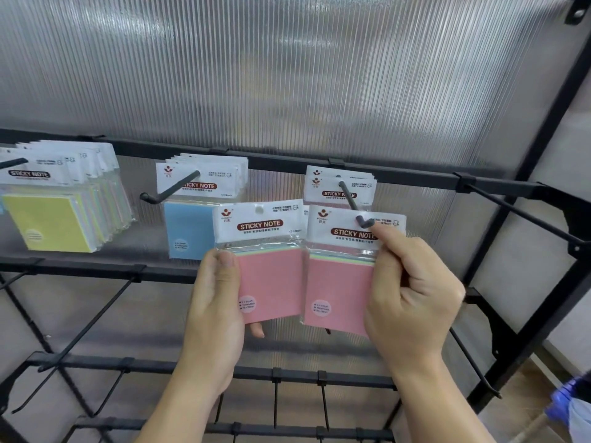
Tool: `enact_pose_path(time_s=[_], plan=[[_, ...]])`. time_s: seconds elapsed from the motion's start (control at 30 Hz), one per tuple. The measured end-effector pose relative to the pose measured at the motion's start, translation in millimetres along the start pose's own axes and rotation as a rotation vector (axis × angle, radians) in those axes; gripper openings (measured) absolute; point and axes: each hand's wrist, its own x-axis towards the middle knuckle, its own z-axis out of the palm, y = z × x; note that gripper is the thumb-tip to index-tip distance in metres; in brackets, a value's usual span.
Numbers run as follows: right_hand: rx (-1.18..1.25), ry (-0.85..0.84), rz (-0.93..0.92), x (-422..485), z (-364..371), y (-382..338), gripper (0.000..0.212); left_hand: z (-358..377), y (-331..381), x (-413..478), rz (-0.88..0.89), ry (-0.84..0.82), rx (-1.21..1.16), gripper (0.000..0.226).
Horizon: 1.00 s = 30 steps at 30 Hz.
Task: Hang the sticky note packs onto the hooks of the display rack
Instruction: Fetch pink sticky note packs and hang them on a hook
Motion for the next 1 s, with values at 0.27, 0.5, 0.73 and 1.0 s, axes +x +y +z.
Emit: enact_pose_path(time_s=[0.27, 0.5, 0.73, 1.0], plan=[[-0.105, -0.111, 0.011, 12.4, 23.8, 28.6, 0.036, -4.8, -0.9, 2.6, 0.011, 0.029, 0.028, 0.042], [-0.196, -0.225, 0.032, 19.6, 39.3, 46.0, 0.045, -7.0, -0.7, 3.7, 0.009, 0.015, 0.019, 0.045], [-0.193, -0.339, 0.151, 21.6, 43.8, 48.6, 0.043, -5.9, -2.2, 5.3, 0.010, 0.000, 0.018, 0.043], [-0.198, -0.211, 0.200, 14.6, 28.4, 33.3, 0.028, -4.6, -2.0, 5.4, 0.005, -0.035, 0.012, 0.045]])
